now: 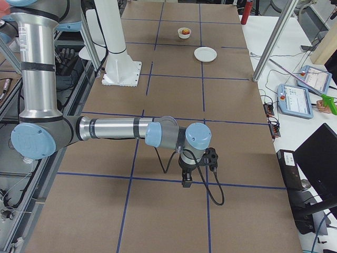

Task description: Move apple from plate to bowl

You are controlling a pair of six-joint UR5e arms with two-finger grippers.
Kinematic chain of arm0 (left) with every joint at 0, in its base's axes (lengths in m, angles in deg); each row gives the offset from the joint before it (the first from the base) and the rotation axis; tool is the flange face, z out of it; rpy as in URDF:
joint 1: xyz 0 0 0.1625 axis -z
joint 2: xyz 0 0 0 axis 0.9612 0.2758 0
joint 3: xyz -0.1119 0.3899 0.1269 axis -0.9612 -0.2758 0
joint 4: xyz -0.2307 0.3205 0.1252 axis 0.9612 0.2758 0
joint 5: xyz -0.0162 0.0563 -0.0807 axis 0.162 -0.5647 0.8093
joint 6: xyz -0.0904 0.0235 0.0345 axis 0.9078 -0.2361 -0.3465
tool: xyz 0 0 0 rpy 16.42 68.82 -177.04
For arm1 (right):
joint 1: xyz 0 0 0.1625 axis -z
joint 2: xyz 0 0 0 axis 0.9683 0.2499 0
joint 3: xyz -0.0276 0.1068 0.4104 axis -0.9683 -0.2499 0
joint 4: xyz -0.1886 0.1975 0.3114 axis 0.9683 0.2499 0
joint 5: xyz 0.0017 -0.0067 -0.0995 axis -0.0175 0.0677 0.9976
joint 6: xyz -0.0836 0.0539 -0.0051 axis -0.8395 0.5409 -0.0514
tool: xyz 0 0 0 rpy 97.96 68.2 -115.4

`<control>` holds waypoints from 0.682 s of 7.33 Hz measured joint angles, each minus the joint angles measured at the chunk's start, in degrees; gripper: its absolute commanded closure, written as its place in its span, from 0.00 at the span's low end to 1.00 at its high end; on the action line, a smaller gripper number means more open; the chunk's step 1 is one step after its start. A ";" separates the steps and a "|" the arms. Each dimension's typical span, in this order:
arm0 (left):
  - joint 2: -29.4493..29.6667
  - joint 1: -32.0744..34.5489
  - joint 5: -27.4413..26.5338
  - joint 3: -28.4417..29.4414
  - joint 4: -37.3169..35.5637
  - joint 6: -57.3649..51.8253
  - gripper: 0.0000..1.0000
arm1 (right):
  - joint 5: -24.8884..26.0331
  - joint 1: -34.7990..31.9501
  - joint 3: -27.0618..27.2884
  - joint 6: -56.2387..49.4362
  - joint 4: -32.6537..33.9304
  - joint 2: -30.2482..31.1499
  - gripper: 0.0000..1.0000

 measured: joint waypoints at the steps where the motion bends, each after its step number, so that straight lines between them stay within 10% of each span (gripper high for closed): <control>1: -2.51 0.48 0.20 -0.52 -0.02 -0.04 0.00 | 0.00 0.00 0.00 0.00 0.00 0.00 0.00; 5: -7.48 0.92 0.15 -5.30 -0.05 -0.22 0.00 | 0.00 0.00 0.00 0.00 0.00 0.00 0.00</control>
